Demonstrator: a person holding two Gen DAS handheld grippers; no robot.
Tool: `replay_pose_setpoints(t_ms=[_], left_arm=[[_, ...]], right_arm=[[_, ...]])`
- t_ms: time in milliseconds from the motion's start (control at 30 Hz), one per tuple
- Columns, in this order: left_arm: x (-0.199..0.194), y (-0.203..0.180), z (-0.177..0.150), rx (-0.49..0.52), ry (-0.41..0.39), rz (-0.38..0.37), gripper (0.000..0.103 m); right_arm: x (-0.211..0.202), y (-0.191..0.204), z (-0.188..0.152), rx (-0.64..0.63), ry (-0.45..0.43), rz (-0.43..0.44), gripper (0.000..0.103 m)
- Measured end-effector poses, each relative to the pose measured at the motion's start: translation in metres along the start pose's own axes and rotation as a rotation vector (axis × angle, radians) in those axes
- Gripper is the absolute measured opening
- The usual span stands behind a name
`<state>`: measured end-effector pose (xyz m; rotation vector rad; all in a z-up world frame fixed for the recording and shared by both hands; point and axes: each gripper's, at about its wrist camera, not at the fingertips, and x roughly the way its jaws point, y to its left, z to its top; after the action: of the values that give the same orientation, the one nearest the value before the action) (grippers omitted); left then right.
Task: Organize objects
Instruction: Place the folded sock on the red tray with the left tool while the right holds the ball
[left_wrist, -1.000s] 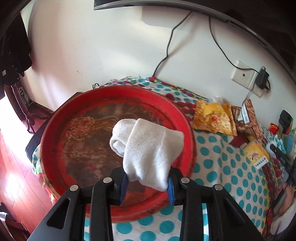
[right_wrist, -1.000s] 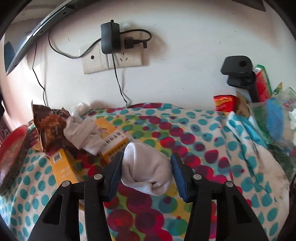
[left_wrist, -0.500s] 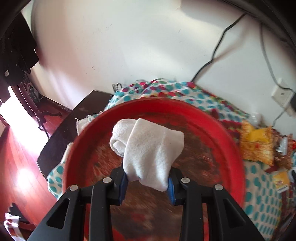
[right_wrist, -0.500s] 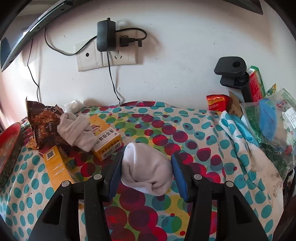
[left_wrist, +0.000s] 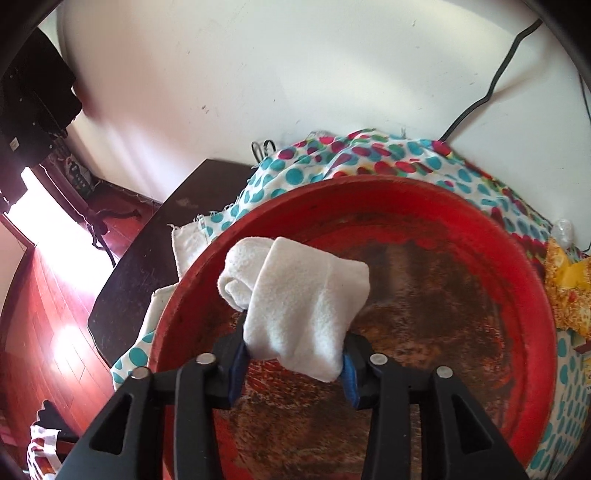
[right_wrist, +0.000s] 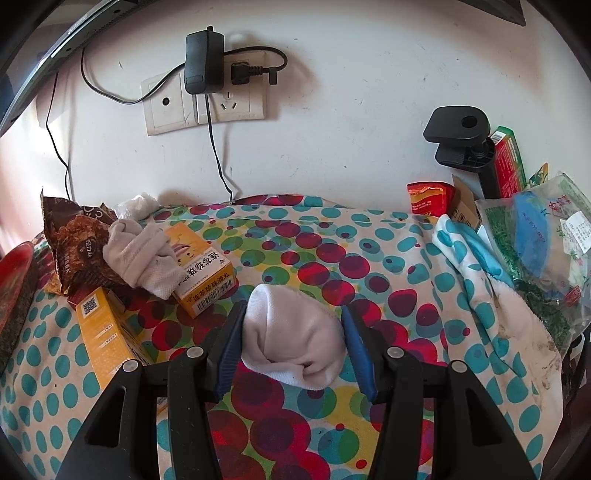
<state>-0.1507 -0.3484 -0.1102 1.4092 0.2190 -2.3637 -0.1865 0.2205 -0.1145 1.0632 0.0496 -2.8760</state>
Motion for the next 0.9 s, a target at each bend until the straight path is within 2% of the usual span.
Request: replay_pose_setpoints(t_ms=[267,433,533,600,700,767,900], left_arm=[[-0.004,0.004,-0.007,0.036,-0.021,-0.016,0.051],[-0.031,0.006,-0.017,-0.013,-0.077,-0.026,0.051],[-0.056,-0.003,-0.036,-0.030,-0.131,-0.045,0.052],[-0.065,-0.010,-0.049,-0.047,-0.131,-0.052,0.052],[-0.076,-0.025,-0.072,-0.055,-0.132,-0.114,0.053],[-0.082,-0.038,-0.086,-0.027,-0.133,-0.140,0.053],[-0.096,-0.061,-0.107,0.039,-0.168,-0.124,0.053]], right_arm=[[0.001,-0.001,0.000,0.005,0.004,-0.010,0.050],[0.001,-0.003,-0.001,0.008,0.002,-0.016,0.050],[0.000,-0.003,-0.002,0.005,0.000,-0.023,0.050],[0.000,-0.003,-0.002,0.005,-0.004,-0.032,0.050],[-0.002,-0.004,-0.001,0.014,-0.015,-0.050,0.050],[-0.003,-0.005,-0.002,0.020,-0.024,-0.066,0.050],[-0.003,-0.005,-0.001,0.024,-0.024,-0.097,0.050]])
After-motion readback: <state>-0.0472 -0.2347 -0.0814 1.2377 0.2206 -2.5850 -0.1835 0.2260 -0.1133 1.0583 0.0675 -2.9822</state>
